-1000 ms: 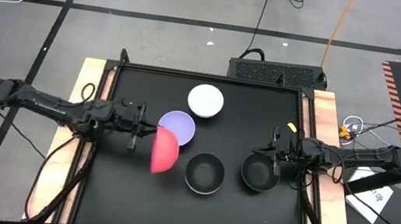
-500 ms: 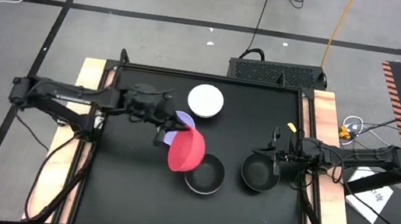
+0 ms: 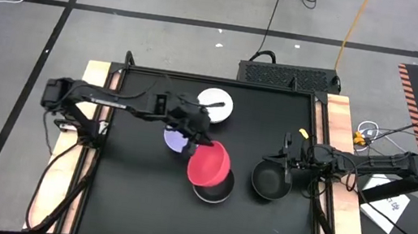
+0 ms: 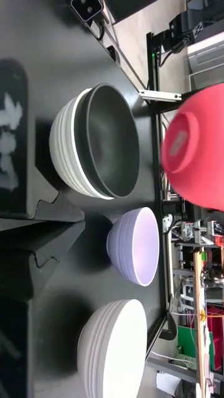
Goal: Nest bowls inside each other
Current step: Stack the orange bowl on the top black bowl
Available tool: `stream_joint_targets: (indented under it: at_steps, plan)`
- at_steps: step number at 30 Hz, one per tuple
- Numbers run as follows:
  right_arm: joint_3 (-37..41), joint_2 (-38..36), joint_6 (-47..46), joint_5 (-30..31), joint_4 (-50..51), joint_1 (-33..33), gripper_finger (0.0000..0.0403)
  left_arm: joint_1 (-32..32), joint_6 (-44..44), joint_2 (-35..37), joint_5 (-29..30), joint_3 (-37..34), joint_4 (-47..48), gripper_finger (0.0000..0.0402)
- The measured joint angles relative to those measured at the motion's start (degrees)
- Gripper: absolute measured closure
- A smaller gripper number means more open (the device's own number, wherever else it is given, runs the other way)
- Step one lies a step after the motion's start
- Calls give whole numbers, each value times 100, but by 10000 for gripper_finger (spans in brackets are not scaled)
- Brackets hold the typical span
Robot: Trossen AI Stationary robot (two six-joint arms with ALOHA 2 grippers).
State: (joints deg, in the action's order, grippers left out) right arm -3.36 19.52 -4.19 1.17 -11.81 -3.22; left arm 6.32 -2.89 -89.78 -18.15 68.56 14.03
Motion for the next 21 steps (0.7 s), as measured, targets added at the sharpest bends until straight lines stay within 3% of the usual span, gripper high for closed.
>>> stream_joint_targets:
  at_steps: [21]
  plan:
    - [0,0,34,0,9,0,403,-152,275,-1826,-2,2499,2763,397]
